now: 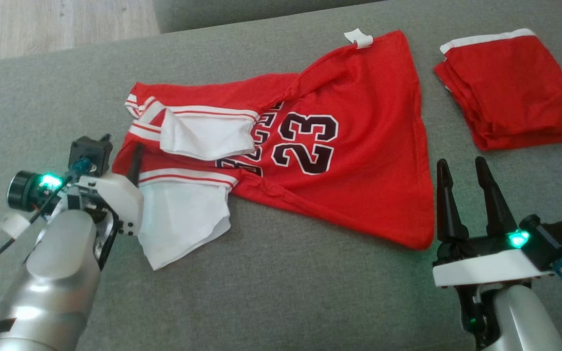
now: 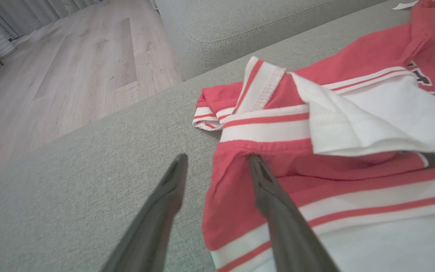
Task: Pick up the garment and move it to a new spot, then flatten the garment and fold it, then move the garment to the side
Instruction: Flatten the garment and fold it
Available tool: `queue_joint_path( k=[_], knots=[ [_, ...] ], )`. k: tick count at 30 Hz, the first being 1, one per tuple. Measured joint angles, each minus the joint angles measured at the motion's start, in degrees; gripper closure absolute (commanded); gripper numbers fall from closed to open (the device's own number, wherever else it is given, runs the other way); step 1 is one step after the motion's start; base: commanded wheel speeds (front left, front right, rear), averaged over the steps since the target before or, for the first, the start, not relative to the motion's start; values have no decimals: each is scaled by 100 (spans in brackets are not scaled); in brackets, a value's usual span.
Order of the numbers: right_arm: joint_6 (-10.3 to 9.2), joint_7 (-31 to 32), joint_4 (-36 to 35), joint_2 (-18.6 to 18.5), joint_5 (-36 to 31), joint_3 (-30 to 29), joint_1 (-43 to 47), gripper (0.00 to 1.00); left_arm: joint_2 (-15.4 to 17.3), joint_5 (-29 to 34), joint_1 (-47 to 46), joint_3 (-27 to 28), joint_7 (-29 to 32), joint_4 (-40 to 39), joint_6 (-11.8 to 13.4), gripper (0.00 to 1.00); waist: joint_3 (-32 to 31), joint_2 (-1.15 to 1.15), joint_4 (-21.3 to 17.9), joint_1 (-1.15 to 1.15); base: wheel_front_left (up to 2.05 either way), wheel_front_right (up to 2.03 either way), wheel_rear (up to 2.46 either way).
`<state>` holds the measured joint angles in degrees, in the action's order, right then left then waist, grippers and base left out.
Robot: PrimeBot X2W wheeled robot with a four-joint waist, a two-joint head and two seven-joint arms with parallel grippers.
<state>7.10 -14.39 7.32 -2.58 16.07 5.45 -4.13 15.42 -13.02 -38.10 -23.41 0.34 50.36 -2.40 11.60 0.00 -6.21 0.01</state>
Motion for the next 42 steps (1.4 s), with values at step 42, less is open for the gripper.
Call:
queue_joint_path(
  k=[42],
  knots=[
    [0,0,290,1,-297,-283,601,0,-968,-818,3331,573,-1462,-3025,927,0,-1056,0,973,-1,0,0,0]
  ],
)
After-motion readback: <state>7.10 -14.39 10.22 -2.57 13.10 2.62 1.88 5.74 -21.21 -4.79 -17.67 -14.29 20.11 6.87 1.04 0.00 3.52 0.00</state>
